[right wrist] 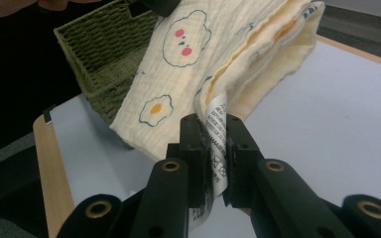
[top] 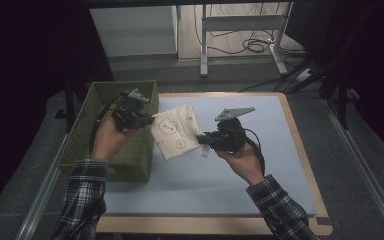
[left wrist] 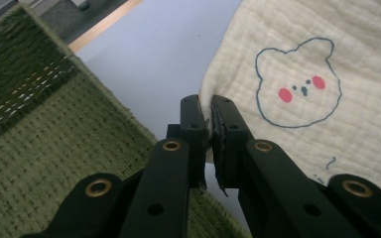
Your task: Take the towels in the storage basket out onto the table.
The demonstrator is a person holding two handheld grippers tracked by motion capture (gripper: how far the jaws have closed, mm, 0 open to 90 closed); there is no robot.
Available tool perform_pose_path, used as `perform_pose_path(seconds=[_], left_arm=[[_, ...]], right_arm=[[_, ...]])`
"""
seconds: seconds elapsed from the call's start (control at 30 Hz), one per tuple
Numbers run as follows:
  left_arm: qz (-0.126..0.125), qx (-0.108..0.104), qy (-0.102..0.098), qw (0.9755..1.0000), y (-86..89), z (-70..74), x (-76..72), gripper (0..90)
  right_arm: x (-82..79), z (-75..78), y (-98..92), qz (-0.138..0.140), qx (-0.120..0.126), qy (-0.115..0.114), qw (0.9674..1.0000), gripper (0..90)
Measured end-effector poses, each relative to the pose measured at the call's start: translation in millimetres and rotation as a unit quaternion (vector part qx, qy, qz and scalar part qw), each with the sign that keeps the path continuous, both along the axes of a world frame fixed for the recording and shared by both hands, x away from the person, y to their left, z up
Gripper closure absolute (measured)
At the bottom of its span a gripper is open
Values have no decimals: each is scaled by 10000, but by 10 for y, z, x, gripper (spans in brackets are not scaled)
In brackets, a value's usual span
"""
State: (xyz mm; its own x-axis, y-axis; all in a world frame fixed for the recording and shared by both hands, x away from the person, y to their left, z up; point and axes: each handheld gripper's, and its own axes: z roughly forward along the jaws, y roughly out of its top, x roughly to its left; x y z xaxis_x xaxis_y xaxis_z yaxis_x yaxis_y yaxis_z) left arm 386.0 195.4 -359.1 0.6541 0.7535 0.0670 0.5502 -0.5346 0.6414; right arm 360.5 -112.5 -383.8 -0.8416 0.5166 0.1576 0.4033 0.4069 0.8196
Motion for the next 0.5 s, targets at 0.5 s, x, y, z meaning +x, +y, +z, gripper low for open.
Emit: perform_pose_path(seconds=[0.5], left_arm=[[385,79,4,9992,412,43,-30,848]], right_arm=[[66,42,452,183,58,-39,9998,812]])
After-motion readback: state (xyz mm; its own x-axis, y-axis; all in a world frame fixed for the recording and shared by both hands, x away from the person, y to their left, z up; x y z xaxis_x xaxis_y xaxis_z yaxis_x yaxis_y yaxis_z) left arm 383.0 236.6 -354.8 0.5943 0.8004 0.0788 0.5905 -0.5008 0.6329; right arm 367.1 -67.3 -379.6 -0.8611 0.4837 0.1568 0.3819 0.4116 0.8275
